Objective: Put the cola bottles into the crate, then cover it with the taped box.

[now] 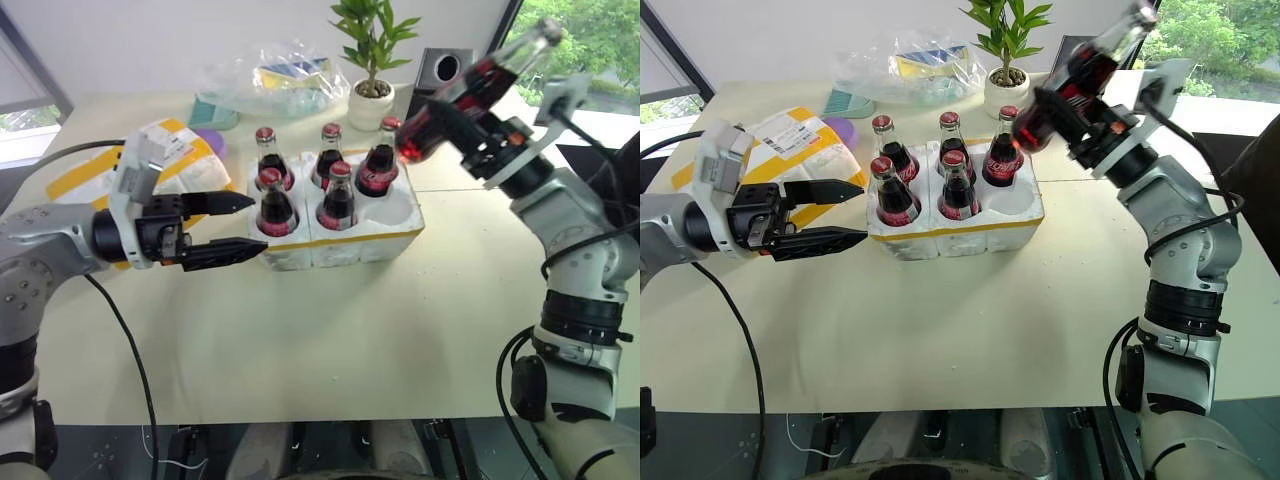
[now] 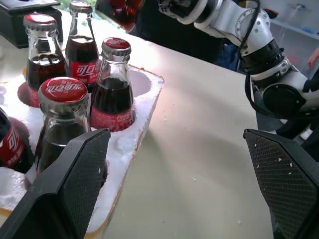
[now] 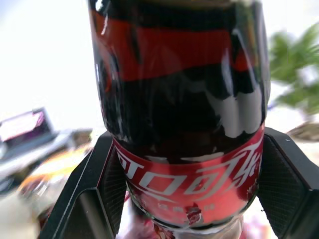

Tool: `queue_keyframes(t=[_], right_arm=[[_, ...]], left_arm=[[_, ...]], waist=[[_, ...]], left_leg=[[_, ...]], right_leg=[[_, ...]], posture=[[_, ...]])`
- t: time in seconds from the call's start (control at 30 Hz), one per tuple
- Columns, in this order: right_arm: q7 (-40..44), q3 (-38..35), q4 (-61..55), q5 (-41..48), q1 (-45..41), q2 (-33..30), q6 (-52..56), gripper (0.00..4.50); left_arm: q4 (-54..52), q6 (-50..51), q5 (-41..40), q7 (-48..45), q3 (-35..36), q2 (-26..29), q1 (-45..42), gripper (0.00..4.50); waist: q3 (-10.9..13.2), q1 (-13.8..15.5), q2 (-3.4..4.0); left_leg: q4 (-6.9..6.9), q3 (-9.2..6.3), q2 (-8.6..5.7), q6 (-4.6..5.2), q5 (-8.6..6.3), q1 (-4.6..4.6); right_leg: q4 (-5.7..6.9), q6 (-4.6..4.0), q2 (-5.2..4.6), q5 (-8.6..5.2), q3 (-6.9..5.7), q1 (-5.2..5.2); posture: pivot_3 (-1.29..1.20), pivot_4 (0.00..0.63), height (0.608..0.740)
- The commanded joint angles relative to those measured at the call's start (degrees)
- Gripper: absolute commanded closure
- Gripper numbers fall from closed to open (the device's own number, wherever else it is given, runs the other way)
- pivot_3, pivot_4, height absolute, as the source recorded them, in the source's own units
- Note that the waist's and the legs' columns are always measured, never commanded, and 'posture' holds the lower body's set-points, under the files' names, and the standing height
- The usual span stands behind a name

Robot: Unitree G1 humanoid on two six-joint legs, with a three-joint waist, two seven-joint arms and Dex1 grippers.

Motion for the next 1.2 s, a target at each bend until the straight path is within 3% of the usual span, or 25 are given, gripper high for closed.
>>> queue_keyframes(t=[0.03,0.43,0.53,0.63,0.9,1.03,1.13,1.2], right_arm=[[1.62,1.11,-2.32,-1.87,0.56,-2.01,-0.76,1.66],[11.00,15.40,4.26,-18.11,1.74,-6.80,-8.60,1.66],[10.37,16.23,9.48,-20.72,-1.48,-5.73,-8.97,0.26],[9.34,14.99,11.89,-21.64,-3.56,-5.41,-8.18,0.06],[15.76,3.22,3.18,-5.27,-3.56,-9.99,6.02,0.06],[20.69,-5.43,-1.29,7.86,-4.10,-14.92,14.51,0.06],[24.55,-9.49,-0.96,11.55,-3.85,-19.28,15.51,0.06],[25.15,-8.30,1.05,9.99,-3.69,-21.09,15.19,0.06]], left_arm=[[-1.07,-0.55,-0.83,0.39,2.40,0.87,-0.37,0.00],[-0.04,-1.30,0.10,0.17,1.97,0.84,-0.68,0.00],[0.46,-1.63,0.53,-0.07,1.56,0.82,-1.05,0.00],[0.34,-2.05,1.08,0.02,1.80,1.10,-0.53,0.00],[-1.69,-3.70,3.95,3.39,9.35,3.80,6.44,0.00],[-3.28,-5.31,8.49,6.44,17.60,5.35,13.55,0.00],[-3.07,-9.64,20.14,9.68,25.78,6.76,22.84,0.00],[-1.12,-14.65,30.91,12.86,27.24,8.11,29.77,0.00]], waist=[[0.01,0.04,0.00],[0.02,-0.21,-0.01],[0.01,-0.47,-0.03],[0.01,-0.33,-0.04],[0.01,-0.04,-0.03],[0.03,-0.17,-0.01],[0.02,-0.35,-0.01],[0.01,-0.33,-0.01]], left_leg=[[0.00,0.00,-0.01,0.01,-0.01,0.00],[0.04,0.01,0.01,-0.01,0.00,-0.04],[0.04,0.01,0.05,-0.10,0.05,-0.03],[0.05,0.01,0.05,-0.10,0.06,0.00],[0.03,-0.01,0.04,-0.06,0.03,-0.03],[-0.08,0.00,0.06,0.01,-0.02,-0.03],[-0.15,0.02,0.10,0.00,-0.02,-0.02],[-0.34,0.12,0.10,0.00,-0.02,0.05]], right_leg=[[0.00,0.00,0.00,0.00,0.00,0.00],[0.03,0.00,0.01,0.00,-0.02,-0.05],[0.05,0.00,0.04,0.00,-0.02,-0.06],[0.06,-0.01,0.04,0.01,-0.02,-0.03],[0.05,-0.02,0.01,0.01,-0.01,-0.06],[-0.05,-0.02,-0.02,0.01,0.00,-0.08],[-0.10,-0.02,-0.01,0.00,-0.02,-0.10],[-0.13,-0.04,-0.06,0.00,0.03,-0.11]], posture=[[0.00,0.150,0.740],[0.00,0.150,0.740],[0.00,0.150,0.740],[0.00,0.150,0.740],[0.00,0.150,0.740],[0.00,0.150,0.740],[0.00,0.150,0.740],[0.00,0.150,0.740]])
